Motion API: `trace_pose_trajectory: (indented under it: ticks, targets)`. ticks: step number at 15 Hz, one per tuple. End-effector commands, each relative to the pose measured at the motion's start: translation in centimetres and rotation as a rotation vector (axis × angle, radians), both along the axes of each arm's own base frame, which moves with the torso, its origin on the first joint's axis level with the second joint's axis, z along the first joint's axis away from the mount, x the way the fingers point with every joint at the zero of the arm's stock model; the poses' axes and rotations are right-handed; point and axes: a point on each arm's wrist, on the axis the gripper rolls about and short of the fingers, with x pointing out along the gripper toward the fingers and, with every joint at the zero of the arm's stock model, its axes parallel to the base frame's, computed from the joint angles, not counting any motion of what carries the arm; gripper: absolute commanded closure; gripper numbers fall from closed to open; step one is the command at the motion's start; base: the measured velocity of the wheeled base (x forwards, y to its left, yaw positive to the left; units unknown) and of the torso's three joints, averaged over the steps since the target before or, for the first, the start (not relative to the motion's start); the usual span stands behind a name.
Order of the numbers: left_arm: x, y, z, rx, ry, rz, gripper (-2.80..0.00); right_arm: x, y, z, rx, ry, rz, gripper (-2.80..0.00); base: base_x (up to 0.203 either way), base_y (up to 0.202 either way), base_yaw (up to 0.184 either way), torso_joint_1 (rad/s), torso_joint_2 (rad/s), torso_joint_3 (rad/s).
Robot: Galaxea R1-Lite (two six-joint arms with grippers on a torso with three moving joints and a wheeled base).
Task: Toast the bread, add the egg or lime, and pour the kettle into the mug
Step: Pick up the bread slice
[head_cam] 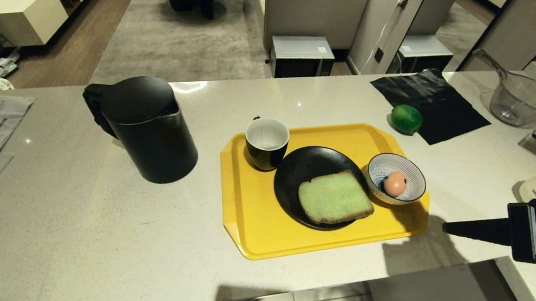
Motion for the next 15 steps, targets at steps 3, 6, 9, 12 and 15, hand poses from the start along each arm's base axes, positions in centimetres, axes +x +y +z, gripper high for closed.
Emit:
trace_pose_trajectory:
  ticks: [3, 6, 9, 12, 15]
  targets:
    - [0.0, 0.0, 0.0, 0.0, 0.0, 0.001, 0.0, 0.2, 0.3, -2.8, 0.133, 0.121, -0.014, 0.0, 0.0, 0.0, 0.0, 0.0, 0.0, 0.0]
    - [0.0, 0.0, 0.0, 0.0, -0.001, 0.001, 0.0, 0.6, 0.4, -4.9, 0.216, 0.071, -0.058, 0.0, 0.0, 0.0, 0.0, 0.0, 0.0, 0.0]
    - [0.0, 0.0, 0.0, 0.0, -0.001, 0.001, 0.0, 0.1, 0.1, -4.4, 0.252, 0.046, -0.119, 0.0, 0.0, 0.0, 0.0, 0.0, 0.0, 0.0]
    - [0.0, 0.0, 0.0, 0.0, -0.001, 0.001, 0.0, -0.4, -0.1, -3.4, 0.273, 0.005, -0.18, 0.0, 0.0, 0.0, 0.0, 0.0, 0.0, 0.0]
    - [0.0, 0.0, 0.0, 0.0, -0.001, 0.001, 0.0, -0.5, -0.2, -2.5, 0.292, -0.024, -0.189, 0.0, 0.0, 0.0, 0.0, 0.0, 0.0, 0.0]
